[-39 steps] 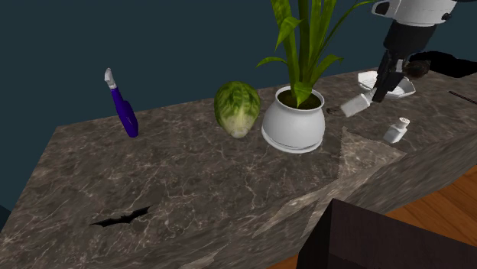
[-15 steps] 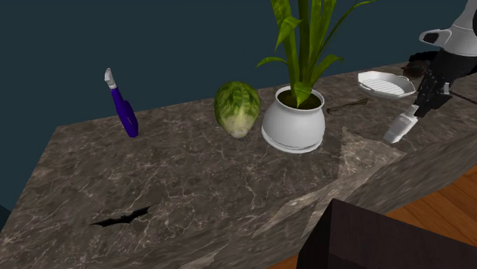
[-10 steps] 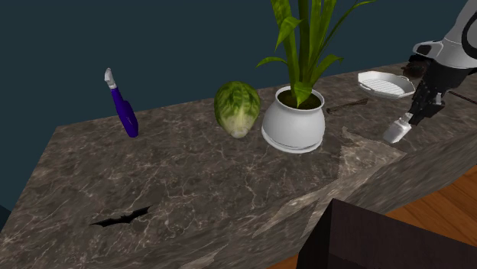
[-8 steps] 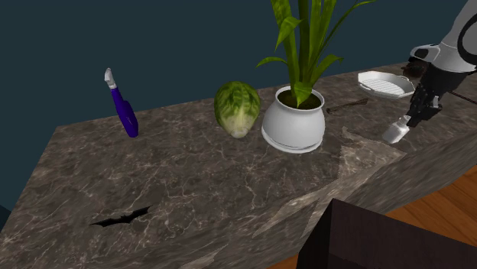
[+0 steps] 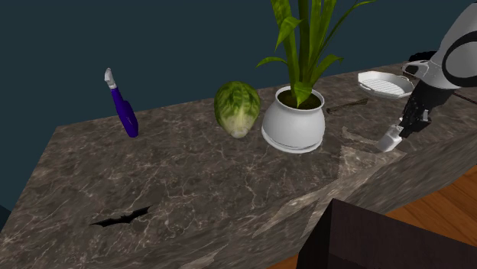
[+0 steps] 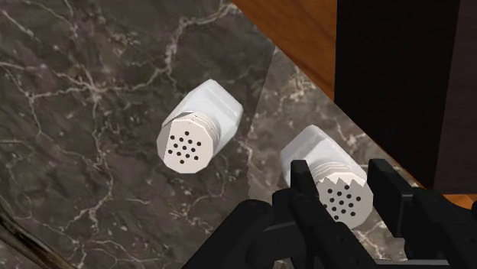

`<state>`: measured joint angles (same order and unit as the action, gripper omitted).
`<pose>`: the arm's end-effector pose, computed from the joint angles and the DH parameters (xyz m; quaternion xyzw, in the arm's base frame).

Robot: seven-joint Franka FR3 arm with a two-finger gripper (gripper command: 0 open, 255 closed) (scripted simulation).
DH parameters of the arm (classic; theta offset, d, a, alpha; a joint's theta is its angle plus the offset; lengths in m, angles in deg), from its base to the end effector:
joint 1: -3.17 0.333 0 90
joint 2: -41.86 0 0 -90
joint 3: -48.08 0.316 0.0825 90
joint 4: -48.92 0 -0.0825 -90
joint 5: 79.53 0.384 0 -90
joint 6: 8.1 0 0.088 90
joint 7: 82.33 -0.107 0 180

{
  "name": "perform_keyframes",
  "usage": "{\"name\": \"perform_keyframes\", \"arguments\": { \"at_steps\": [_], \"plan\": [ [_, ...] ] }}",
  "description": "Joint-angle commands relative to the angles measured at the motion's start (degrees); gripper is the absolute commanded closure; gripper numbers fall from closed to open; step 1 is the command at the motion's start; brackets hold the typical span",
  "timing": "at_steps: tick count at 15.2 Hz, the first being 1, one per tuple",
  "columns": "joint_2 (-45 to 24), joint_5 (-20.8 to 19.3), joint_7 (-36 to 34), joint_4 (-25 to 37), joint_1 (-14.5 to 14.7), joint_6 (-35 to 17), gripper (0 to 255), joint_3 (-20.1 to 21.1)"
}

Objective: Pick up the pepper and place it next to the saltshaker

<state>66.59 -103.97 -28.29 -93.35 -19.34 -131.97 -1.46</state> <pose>0.1205 -0.4200 0.3875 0.9998 -0.0115 -0.0102 0.0108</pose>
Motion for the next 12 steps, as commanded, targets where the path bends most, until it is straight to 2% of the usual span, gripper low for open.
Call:
{"name": "perform_keyframes", "arguments": {
  "at_steps": [1,9,10,12],
  "plan": [
    [-1.13,0.13,0.16,-0.84,0.41,-1.98,255,-0.89],
    [-1.35,0.17,0.21,-0.99,0.47,-2.33,255,-1.05],
    [-1.30,0.14,0.18,-1.02,0.44,-2.30,0,-1.00],
    [-1.29,0.16,0.17,-0.97,0.45,-2.25,0,-0.97]
  ]
}}
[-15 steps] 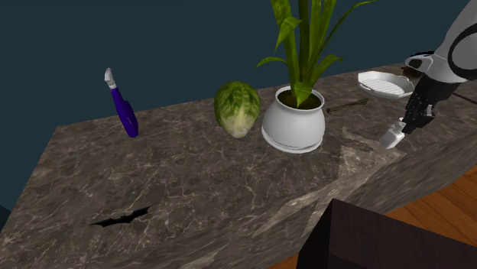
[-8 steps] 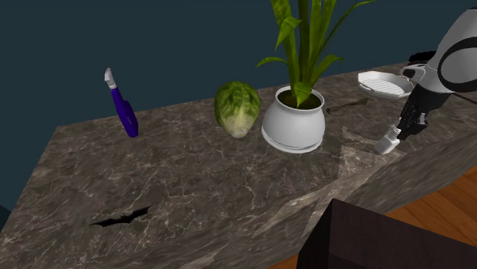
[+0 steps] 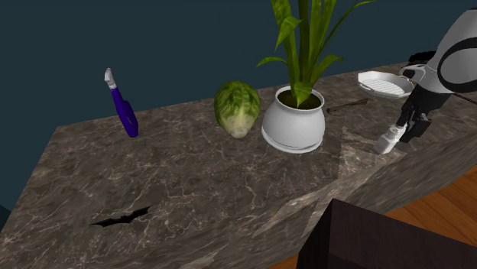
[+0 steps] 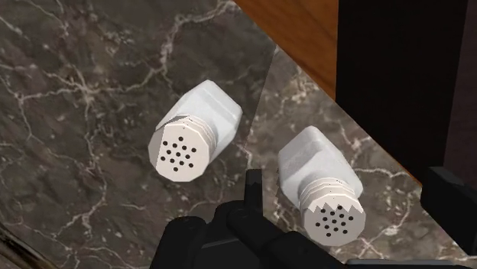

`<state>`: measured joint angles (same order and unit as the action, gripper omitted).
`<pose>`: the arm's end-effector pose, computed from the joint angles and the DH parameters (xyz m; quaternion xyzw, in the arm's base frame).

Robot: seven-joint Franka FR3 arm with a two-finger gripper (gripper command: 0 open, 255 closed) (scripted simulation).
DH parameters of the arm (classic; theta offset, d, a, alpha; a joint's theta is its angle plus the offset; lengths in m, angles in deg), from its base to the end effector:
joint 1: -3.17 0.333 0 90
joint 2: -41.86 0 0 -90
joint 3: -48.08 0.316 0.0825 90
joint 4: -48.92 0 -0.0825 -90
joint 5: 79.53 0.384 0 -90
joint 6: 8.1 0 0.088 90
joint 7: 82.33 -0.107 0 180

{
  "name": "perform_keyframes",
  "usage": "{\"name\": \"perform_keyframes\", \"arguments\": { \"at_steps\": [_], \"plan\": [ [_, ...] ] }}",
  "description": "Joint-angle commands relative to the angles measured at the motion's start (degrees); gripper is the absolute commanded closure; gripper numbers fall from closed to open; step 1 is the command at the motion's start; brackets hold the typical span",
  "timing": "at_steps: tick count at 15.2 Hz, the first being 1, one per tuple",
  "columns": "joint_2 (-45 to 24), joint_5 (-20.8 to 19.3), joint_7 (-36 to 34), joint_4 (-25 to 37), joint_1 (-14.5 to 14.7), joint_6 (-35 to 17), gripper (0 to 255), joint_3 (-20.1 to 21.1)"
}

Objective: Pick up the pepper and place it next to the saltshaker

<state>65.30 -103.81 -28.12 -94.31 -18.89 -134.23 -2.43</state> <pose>0.1213 -0.4199 0.3754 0.9998 -0.0114 -0.0099 0.0114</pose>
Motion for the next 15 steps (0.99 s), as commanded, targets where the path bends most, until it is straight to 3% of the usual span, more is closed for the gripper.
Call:
{"name": "perform_keyframes", "arguments": {
  "at_steps": [1,3,7,15],
  "plan": [
    [0.00,0.00,0.00,-0.01,0.00,0.02,0,0.00],
    [-0.07,0.01,0.04,-0.03,0.02,-0.08,0,-0.07],
    [4.44,-0.04,-0.80,4.16,-1.23,8.56,0,4.00],
    [4.43,-0.03,-0.79,4.16,-1.24,8.55,0,4.01]
  ]
}}
